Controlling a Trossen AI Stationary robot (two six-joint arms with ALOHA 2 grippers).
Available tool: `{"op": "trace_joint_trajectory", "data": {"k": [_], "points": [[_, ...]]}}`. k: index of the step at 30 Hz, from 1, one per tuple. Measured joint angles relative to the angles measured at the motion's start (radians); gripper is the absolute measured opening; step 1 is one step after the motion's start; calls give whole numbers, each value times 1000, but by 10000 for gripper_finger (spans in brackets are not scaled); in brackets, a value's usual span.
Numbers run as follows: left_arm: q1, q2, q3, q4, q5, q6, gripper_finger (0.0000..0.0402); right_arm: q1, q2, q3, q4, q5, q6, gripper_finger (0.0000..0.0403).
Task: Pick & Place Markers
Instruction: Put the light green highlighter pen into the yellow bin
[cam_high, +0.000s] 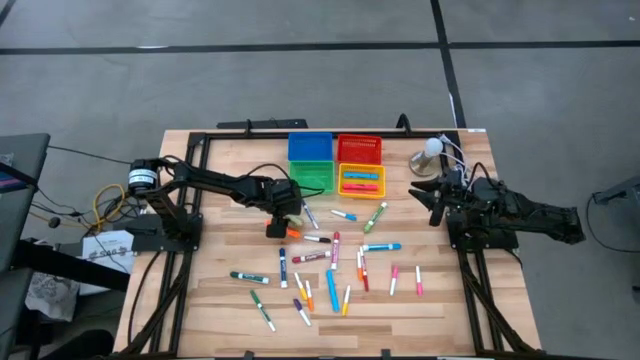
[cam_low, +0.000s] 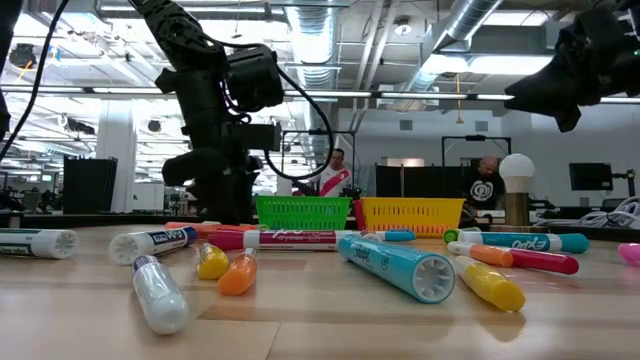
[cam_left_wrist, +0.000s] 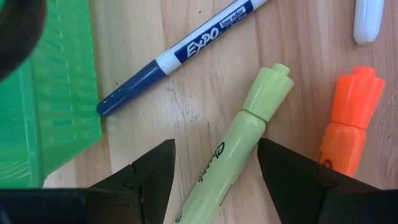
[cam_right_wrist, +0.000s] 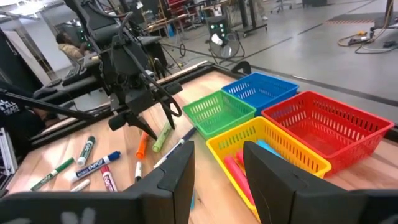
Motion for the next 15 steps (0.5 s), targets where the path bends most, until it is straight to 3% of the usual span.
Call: {"op": "trace_joint_trajectory", "data": {"k": [9, 15], "points": [[0, -1, 0, 0, 42, -26, 222, 0, 0, 0, 10, 0, 0, 127], [0, -1, -25, 14, 97, -26, 179, 0, 0, 0, 11, 0, 0, 127]]}}
